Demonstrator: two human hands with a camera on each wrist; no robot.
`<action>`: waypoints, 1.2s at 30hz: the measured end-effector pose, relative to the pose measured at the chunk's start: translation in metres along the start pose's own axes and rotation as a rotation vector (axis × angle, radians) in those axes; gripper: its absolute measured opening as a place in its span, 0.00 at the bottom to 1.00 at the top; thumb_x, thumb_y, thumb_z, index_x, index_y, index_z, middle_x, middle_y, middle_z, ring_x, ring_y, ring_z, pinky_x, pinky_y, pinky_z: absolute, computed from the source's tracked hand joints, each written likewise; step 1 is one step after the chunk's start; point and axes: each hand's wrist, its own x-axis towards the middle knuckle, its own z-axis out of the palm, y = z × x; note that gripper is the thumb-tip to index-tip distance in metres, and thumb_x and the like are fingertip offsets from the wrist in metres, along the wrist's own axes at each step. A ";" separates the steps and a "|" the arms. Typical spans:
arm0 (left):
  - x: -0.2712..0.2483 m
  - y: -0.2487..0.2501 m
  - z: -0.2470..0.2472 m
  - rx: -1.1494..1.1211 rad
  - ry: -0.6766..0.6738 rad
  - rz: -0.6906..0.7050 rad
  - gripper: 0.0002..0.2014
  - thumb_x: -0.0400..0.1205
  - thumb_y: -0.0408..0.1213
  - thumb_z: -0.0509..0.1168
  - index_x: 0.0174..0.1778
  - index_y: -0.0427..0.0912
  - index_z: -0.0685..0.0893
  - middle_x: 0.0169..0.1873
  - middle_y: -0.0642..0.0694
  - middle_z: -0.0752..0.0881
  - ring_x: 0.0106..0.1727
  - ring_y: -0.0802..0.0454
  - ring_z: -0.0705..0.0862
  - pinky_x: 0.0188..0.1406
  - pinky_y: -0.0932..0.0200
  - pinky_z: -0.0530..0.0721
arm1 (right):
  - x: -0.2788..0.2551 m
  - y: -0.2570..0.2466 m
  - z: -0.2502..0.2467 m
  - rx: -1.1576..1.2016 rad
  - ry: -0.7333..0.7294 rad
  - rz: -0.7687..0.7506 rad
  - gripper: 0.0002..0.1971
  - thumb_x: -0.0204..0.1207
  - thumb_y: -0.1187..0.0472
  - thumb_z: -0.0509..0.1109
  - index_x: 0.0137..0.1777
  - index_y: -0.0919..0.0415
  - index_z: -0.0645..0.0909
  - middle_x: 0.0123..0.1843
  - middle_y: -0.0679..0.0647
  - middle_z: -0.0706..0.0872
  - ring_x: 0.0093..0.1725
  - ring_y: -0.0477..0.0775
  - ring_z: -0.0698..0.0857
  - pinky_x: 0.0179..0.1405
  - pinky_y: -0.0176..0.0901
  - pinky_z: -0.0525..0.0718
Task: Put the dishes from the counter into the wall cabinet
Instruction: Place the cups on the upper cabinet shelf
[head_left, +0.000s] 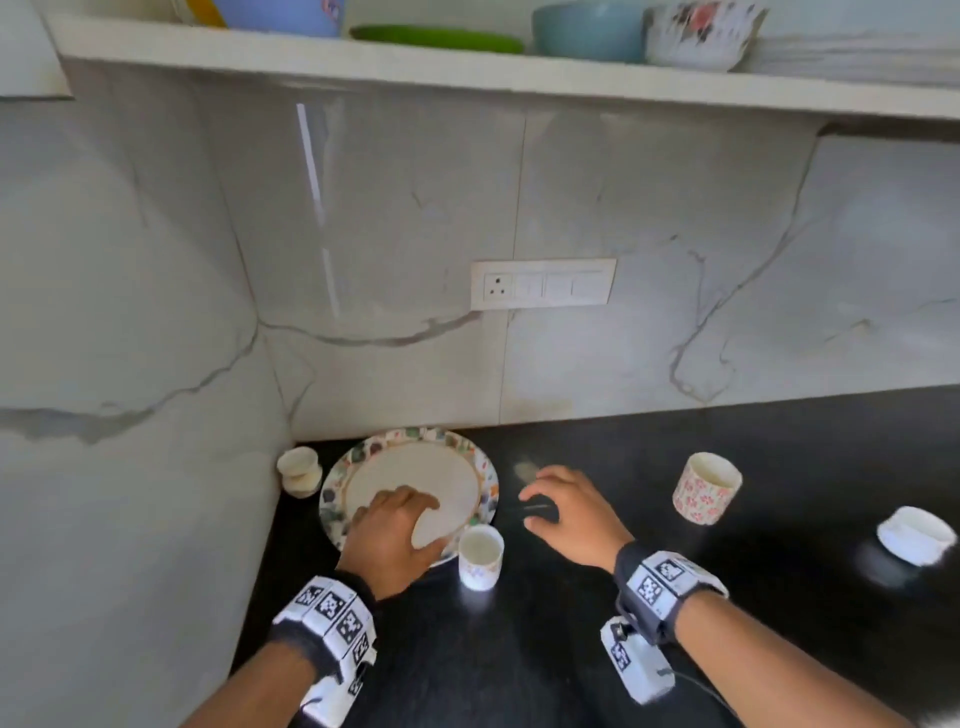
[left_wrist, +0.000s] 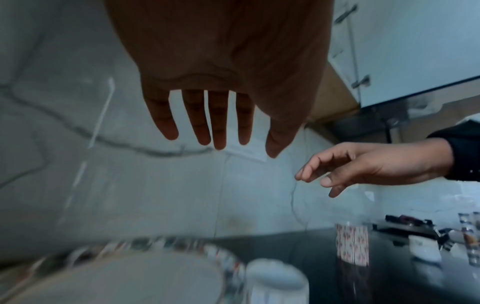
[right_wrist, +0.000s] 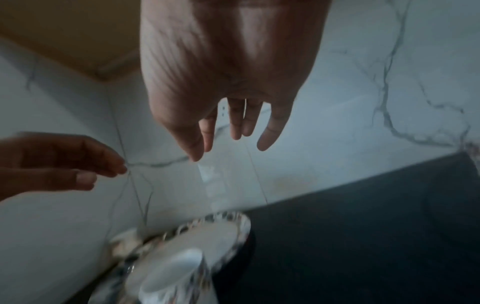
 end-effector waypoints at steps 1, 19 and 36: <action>-0.009 -0.008 0.011 -0.001 -0.068 -0.030 0.27 0.72 0.64 0.65 0.66 0.59 0.78 0.64 0.56 0.79 0.67 0.51 0.76 0.64 0.50 0.77 | -0.001 -0.002 0.013 -0.006 -0.039 -0.008 0.19 0.77 0.48 0.71 0.68 0.43 0.80 0.74 0.46 0.73 0.76 0.50 0.69 0.75 0.48 0.70; -0.067 -0.059 0.072 -0.015 -0.417 -0.234 0.41 0.67 0.57 0.78 0.76 0.58 0.70 0.78 0.52 0.64 0.78 0.47 0.63 0.72 0.43 0.74 | 0.010 -0.016 0.104 0.067 -0.188 0.112 0.45 0.69 0.45 0.79 0.83 0.42 0.58 0.75 0.51 0.75 0.74 0.57 0.73 0.68 0.61 0.80; -0.052 -0.035 0.064 0.128 -0.460 -0.108 0.38 0.70 0.56 0.76 0.76 0.59 0.69 0.71 0.53 0.73 0.71 0.49 0.72 0.68 0.46 0.76 | -0.037 0.011 0.073 0.215 0.006 0.212 0.39 0.53 0.44 0.86 0.64 0.37 0.71 0.61 0.39 0.81 0.61 0.48 0.81 0.57 0.54 0.85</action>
